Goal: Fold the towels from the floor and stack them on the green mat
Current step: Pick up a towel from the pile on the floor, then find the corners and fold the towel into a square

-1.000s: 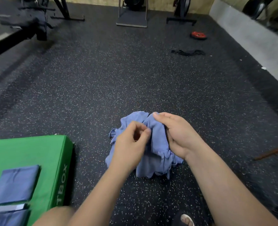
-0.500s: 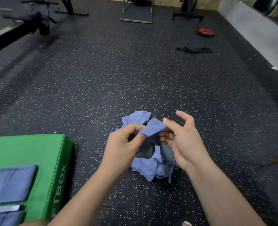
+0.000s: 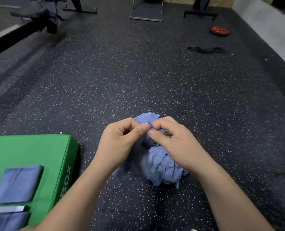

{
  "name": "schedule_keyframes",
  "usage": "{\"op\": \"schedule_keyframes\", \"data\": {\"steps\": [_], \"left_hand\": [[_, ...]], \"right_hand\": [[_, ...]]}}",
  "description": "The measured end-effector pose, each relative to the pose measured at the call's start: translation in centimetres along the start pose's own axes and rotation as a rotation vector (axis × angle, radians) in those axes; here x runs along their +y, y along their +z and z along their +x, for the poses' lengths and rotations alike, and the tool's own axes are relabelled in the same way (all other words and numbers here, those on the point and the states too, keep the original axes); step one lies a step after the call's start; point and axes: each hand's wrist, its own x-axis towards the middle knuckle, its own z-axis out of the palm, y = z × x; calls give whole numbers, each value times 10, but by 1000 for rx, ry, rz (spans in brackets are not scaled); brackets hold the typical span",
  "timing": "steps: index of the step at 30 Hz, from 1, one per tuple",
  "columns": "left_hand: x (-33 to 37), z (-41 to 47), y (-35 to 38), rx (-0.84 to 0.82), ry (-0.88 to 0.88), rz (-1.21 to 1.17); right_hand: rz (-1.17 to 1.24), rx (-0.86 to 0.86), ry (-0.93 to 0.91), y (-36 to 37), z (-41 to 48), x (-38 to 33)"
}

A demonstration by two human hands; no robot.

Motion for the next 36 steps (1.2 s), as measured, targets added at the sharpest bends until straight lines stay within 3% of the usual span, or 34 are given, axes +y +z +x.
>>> {"op": "schedule_keyframes", "data": {"steps": [3,8,16,21,27,36], "left_hand": [[-5,1,-7,-52,-27,-11],[-16,1,-20,-158,-45,84],[-55,7,-48,-263,-70,457],[-63,10,-63,-209,-103,504],[-60,17,-84,-65,-141,305],[-32,22,-73,246,-147,-149]], "right_hand": [[122,-2,-59,-1,0,-4],[207,208,-99,-9,2,-5],[211,461,-156,-31,1,-2],[241,605,-142,-45,2,8],[243,753,-89,-62,5,21],[181,714,-75,-59,4,24]]}}
